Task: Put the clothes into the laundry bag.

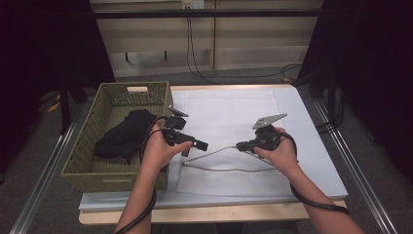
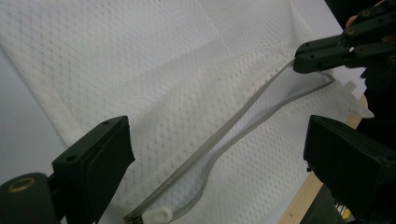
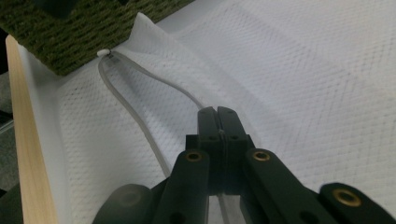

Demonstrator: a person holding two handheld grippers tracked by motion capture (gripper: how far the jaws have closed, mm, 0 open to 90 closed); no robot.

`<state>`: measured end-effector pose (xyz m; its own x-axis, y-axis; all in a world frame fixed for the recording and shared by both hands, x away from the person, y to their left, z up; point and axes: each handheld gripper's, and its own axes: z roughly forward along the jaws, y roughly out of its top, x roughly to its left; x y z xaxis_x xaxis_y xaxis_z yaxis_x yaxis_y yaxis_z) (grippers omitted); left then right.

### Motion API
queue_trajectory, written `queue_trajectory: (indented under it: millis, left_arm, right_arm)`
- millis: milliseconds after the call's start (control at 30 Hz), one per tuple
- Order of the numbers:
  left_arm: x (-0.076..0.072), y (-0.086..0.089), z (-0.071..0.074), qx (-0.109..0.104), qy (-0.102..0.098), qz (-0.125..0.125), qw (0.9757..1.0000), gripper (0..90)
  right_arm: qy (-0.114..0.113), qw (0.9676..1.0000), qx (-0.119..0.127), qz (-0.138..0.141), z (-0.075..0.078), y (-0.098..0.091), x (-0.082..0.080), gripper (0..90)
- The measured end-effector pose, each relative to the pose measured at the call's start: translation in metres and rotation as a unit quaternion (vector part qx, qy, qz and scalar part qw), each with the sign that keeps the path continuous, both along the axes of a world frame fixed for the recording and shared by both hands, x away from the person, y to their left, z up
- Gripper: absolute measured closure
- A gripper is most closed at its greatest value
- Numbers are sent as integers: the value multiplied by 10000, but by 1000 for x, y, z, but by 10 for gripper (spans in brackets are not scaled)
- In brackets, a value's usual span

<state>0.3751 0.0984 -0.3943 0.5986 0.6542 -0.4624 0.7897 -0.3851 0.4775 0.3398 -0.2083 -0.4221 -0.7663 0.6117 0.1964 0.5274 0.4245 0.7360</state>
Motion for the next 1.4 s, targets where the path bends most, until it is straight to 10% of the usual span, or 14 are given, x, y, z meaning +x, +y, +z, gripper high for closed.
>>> queue_trajectory:
  millis: [767,1400]
  left_arm:
    - [-1,-4,-2,-118,18,244,9996,76]
    - [2,-3,-5,22,-47,-110,9999,53]
  right_arm:
    - [-204,9993,281,-146,27,-4,24,900]
    - [-322,9983,444,-205,44,-14,35,900]
